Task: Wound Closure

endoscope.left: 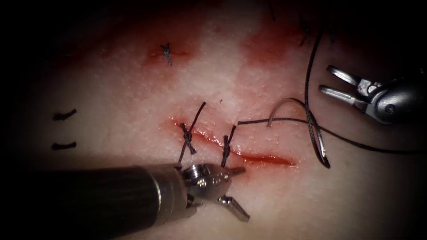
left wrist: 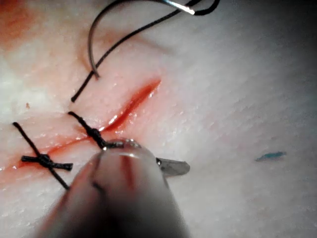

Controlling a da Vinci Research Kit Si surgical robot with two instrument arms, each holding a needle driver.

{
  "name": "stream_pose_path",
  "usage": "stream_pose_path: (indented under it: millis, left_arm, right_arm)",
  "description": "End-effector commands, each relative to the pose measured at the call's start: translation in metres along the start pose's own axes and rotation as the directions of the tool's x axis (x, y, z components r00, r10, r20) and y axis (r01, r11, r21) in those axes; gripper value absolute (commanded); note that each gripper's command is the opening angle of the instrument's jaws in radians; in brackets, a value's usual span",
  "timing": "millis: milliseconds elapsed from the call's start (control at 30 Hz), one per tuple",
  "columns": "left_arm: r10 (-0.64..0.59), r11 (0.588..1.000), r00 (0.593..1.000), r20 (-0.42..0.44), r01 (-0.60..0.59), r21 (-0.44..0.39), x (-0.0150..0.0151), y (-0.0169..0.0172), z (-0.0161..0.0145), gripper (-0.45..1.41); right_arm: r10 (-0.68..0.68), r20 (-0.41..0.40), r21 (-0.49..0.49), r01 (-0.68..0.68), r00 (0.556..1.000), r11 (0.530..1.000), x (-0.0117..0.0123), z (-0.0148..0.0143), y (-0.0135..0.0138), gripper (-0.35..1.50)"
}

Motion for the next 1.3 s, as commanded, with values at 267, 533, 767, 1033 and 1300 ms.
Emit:
stream_pose_path:
  millis: [267, 533, 767, 1033, 1300]
  left_arm:
    - [0.0, 1.0, 1.0, 0.0, 0.0, -0.002, 0.0001, 0.0001, 0.001, 0.94]
    - [0.0, 1.0, 1.0, 0.0, 0.0, -0.002, 0.0001, 0.0001, 0.001, 0.94]
    - [0.0, 1.0, 1.0, 0.0, 0.0, -0.002, 0.0001, 0.0001, 0.001, 0.94]
    - [0.0, 1.0, 1.0, 0.0, 0.0, -0.002, 0.0001, 0.0002, 0.001, 0.94]
    - [0.0, 1.0, 1.0, 0.0, 0.0, -0.005, 0.0001, 0.0002, 0.001, 0.94]
  right_arm:
    - [0.005, -0.061, 0.058, -0.001, 0.998, 0.998, 0.0015, 0.0026, -0.0056, 1.33]
    - [-0.054, -0.059, 0.052, 0.057, 0.997, 0.997, 0.002, 0.0033, -0.0061, 1.2]
    - [-0.055, -0.057, 0.05, 0.058, 0.997, 0.997, 0.0016, 0.0032, -0.0057, 1.15]
    - [-0.049, -0.054, 0.042, 0.052, 0.997, 0.998, 0.0021, 0.0035, -0.0056, 1.0]
    - [-0.065, -0.011, 0.107, 0.066, 0.998, 0.992, 0.0023, 0.0045, -0.0067, -0.35]
